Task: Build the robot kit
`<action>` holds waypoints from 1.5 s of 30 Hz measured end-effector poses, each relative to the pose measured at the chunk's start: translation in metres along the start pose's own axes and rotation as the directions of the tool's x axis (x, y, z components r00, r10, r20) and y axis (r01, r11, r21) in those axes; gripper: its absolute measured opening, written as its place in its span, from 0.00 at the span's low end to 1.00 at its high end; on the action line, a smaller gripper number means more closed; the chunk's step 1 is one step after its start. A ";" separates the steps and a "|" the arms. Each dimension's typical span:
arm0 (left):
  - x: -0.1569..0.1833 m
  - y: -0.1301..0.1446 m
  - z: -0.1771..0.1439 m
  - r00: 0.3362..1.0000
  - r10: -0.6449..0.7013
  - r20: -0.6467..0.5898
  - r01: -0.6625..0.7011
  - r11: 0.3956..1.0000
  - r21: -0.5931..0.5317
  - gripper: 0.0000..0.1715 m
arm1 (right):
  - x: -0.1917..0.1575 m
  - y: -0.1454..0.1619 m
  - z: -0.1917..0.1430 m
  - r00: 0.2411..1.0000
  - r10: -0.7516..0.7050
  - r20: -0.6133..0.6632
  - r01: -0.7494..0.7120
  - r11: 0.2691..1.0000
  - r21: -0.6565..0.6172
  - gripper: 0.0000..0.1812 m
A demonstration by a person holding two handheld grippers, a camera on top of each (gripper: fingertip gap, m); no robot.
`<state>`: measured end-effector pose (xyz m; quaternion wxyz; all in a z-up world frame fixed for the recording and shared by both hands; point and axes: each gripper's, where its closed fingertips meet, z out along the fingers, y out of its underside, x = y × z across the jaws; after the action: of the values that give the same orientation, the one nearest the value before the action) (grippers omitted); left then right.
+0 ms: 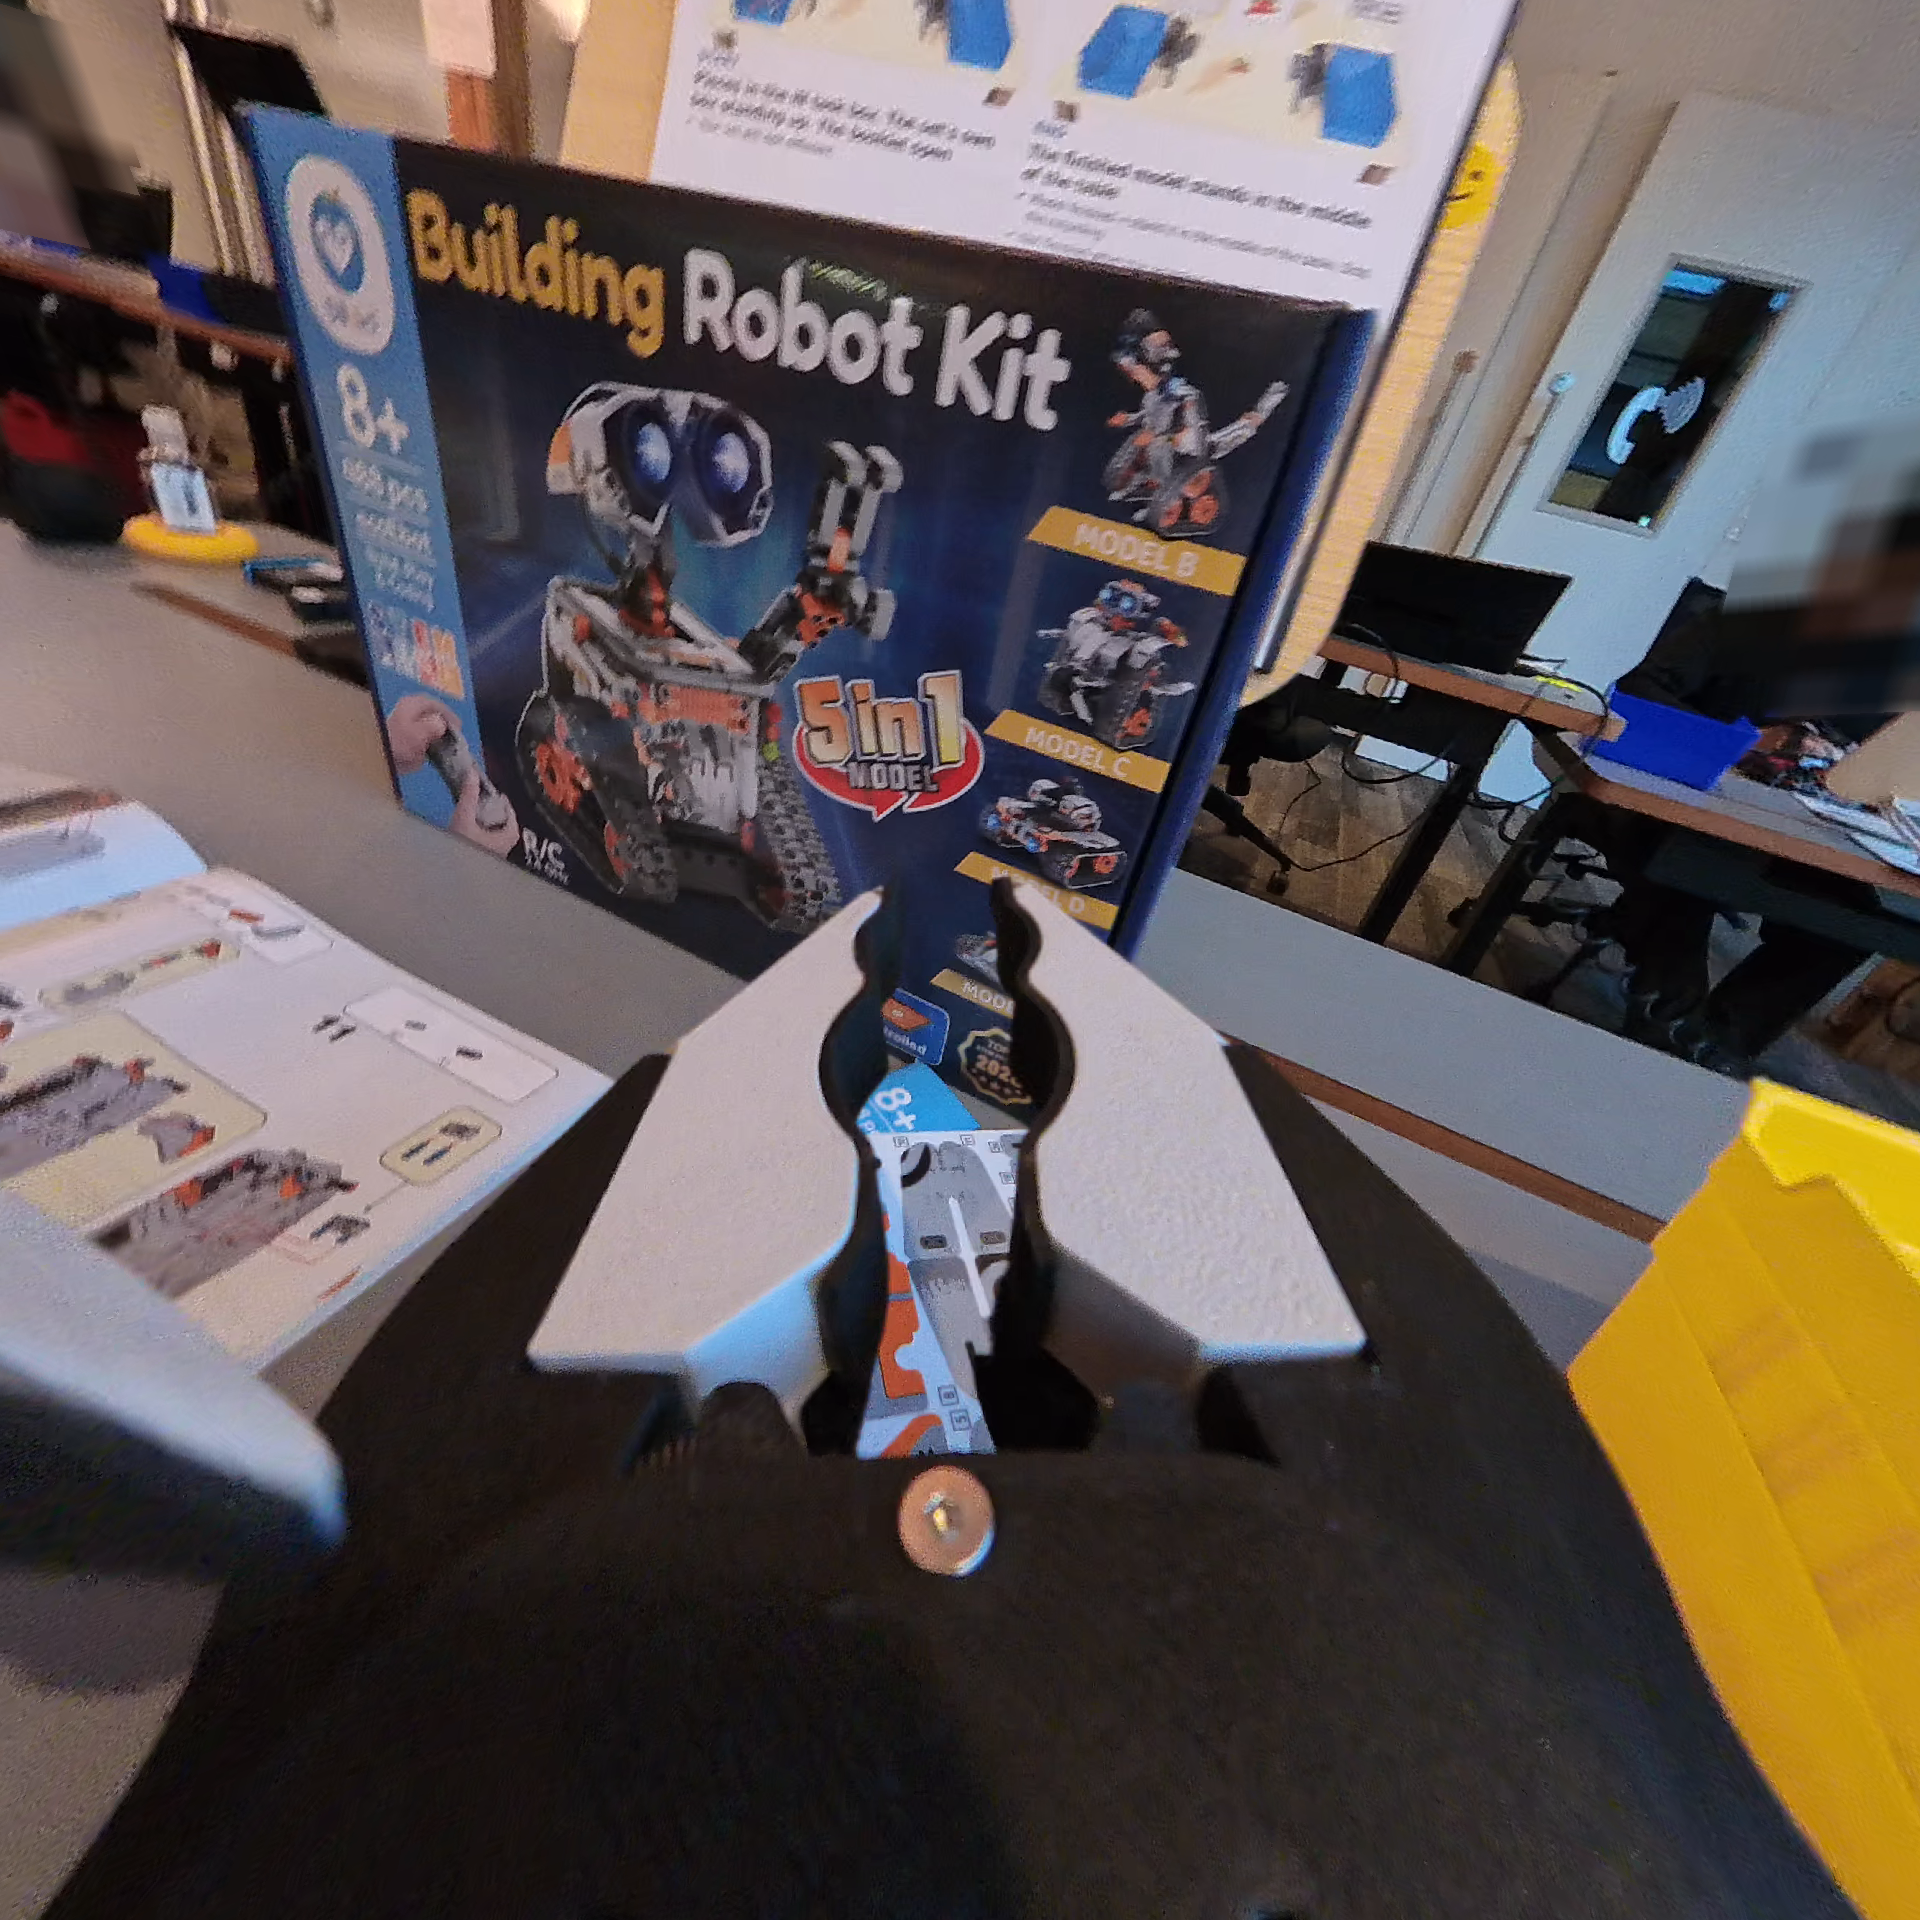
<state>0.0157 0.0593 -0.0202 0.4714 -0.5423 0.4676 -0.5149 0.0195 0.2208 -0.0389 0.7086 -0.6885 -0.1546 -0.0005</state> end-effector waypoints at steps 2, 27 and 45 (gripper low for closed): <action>0.005 0.006 0.005 1.000 -0.010 0.003 0.010 0.999 -0.042 0.40 | 0.000 0.000 -0.002 0.999 -0.048 0.012 0.048 0.999 -0.018 0.06; 0.000 0.029 0.003 0.997 0.055 0.054 -0.044 0.980 -0.192 0.39 | 0.007 0.041 -0.007 0.986 -0.136 0.098 0.154 0.966 -0.208 0.06; 0.009 0.045 0.011 0.991 0.123 0.052 -0.105 0.959 -0.263 0.36 | 0.004 0.044 -0.008 0.991 -0.069 0.113 0.091 0.975 -0.203 0.06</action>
<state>0.0259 0.0453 -0.0642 0.4406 -0.5886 0.5453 -0.4026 0.0343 0.2162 -0.0809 0.6229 -0.7512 -0.2182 -0.0090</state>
